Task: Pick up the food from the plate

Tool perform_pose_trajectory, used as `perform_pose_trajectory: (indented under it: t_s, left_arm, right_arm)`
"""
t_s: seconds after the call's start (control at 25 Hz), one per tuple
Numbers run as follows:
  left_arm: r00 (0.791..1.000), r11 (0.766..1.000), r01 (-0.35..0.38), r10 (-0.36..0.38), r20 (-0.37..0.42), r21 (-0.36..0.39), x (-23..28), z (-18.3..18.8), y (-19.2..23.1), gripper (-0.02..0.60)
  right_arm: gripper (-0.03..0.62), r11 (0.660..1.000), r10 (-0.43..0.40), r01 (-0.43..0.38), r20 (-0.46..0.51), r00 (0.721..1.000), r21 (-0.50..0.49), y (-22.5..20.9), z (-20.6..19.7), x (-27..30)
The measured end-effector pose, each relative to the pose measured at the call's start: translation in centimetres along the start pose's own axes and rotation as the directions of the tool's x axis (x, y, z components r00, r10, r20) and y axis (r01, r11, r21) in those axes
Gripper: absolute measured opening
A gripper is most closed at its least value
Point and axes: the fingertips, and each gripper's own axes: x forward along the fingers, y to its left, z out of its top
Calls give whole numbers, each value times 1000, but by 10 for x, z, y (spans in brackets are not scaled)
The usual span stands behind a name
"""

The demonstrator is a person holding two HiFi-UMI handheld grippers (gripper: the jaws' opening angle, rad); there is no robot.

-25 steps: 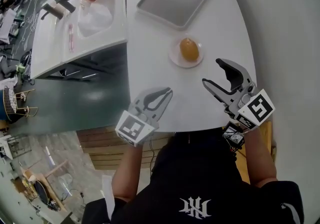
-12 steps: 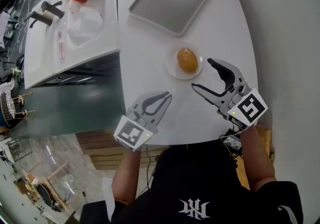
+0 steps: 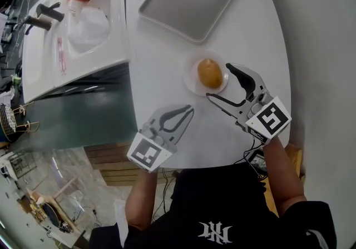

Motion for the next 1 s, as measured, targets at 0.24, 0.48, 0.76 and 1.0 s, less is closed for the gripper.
perform_pose_trajectory:
  t_s: [0.24, 0.48, 0.76, 1.0]
  left_arm:
    - [1000, 1000, -3, 2, -11, -8, 6, -5, 5, 8]
    - [1000, 1000, -6, 6, -25, 0, 9, -9, 9, 8]
    - [999, 1000, -12, 11, -30, -26, 10, -17, 15, 9]
    - [999, 999, -28, 27, -30, -40, 5, -22, 20, 9]
  right_arm:
    - [347, 999, -18, 19, -33, 999, 27, -13, -20, 12]
    - [360, 998, -40, 42, -73, 997, 36, -20, -39, 26]
    - [364, 997, -63, 68, -132, 989, 36, -29, -59, 44]
    - [363, 998, -63, 64, -208, 976, -6, -29, -74, 55]
